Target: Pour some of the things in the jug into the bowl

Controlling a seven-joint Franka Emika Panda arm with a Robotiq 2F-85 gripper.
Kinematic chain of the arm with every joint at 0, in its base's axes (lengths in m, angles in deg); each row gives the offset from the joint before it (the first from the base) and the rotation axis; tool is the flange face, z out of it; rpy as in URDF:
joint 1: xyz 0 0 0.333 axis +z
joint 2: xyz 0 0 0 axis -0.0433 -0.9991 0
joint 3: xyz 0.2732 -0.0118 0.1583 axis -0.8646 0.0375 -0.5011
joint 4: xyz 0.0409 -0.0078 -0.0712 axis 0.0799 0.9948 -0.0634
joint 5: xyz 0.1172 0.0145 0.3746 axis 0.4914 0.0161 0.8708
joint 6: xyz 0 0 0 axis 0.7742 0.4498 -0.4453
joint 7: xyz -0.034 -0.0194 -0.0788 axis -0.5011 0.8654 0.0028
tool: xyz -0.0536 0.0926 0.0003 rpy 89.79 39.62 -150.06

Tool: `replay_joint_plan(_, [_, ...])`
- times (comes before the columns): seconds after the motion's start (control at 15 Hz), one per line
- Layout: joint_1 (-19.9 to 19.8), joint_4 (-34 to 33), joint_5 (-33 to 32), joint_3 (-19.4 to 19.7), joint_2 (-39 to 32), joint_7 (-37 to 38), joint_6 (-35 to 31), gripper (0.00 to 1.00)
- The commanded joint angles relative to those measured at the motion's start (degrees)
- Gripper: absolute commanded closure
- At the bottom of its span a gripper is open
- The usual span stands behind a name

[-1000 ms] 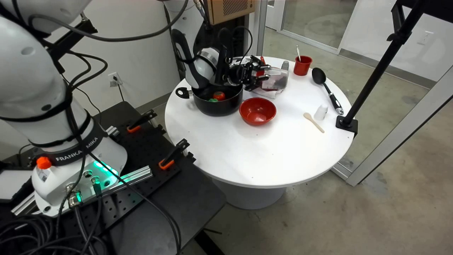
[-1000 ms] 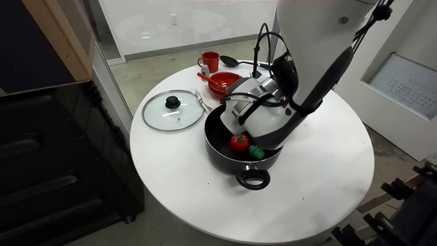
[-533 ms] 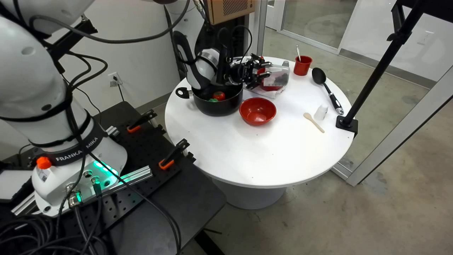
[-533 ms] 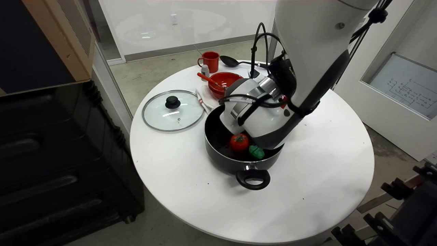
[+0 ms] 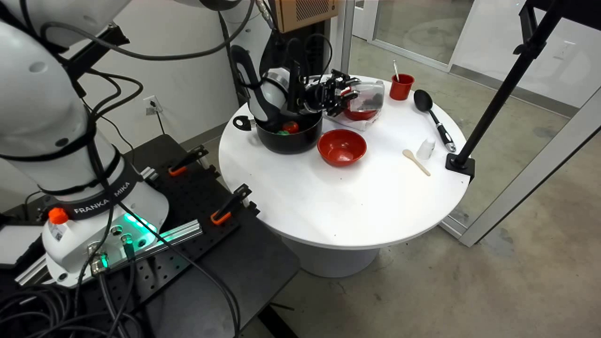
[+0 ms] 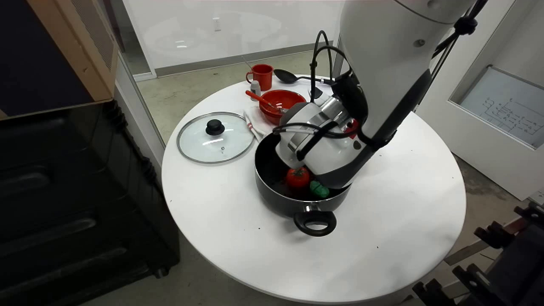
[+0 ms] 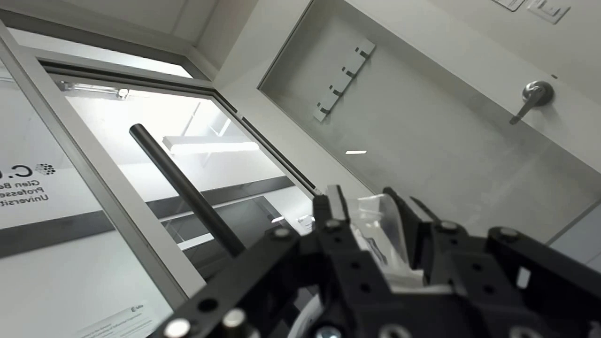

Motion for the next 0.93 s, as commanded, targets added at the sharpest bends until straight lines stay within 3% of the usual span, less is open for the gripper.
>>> replay_joint_plan(0.0, [0.91, -1.79, -1.57, 0.59, -1.78, -0.49, 2.71, 0.93])
replay_joint_plan(0.87, [0.98, -1.55, -2.22, 0.40, -2.03, -0.33, 4.07, 0.93])
